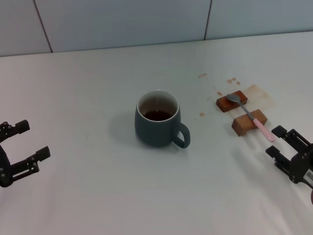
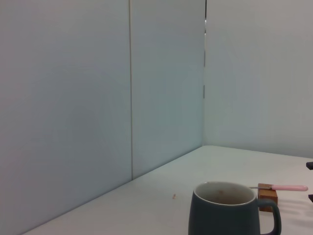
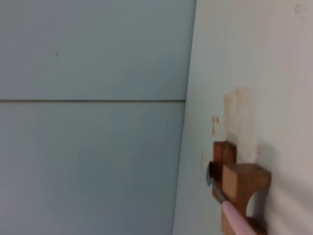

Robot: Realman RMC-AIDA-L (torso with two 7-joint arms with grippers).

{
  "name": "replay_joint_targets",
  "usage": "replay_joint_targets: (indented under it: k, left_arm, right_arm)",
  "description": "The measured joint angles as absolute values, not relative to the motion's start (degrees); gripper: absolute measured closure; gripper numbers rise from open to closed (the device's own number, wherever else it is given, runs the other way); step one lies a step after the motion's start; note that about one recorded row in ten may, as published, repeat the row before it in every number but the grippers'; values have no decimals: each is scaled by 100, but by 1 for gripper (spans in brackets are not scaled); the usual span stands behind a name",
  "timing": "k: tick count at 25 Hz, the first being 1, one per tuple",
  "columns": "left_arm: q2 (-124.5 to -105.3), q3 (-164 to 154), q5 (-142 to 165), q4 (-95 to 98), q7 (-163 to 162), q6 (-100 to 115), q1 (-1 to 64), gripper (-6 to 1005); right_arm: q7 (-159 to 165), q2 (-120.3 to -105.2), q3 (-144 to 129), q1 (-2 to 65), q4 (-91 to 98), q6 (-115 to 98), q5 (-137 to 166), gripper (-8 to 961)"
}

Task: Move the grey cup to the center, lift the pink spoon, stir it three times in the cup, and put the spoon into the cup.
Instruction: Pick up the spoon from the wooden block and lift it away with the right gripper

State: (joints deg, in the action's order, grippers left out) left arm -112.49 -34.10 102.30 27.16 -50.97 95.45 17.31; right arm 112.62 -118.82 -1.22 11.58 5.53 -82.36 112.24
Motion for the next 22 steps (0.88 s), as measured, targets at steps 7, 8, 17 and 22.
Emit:
replay_joint_targets:
  k: [7, 8, 17, 22]
  left_arm:
    - [-11261, -3341, 10225, 2716, -5112, 9555, 1717, 183]
    - [-11262, -3327, 10225, 2716, -5113, 9555, 1709, 183]
    - [-11267, -3254, 10214, 2714, -5116, 9568, 1686, 183]
    - [-11267, -3168, 10212, 2707, -5116, 9591, 1670, 183]
  right_arm:
    - [11335, -11882, -97, 1267, 564, -8055, 11199, 358]
    - [11336, -11882, -93, 1279, 564, -8054, 11198, 358]
    - [11346, -11867, -88, 1423, 561, -7941, 11195, 363]
    - [11350, -11880, -79, 1481, 561, -7836, 11186, 366]
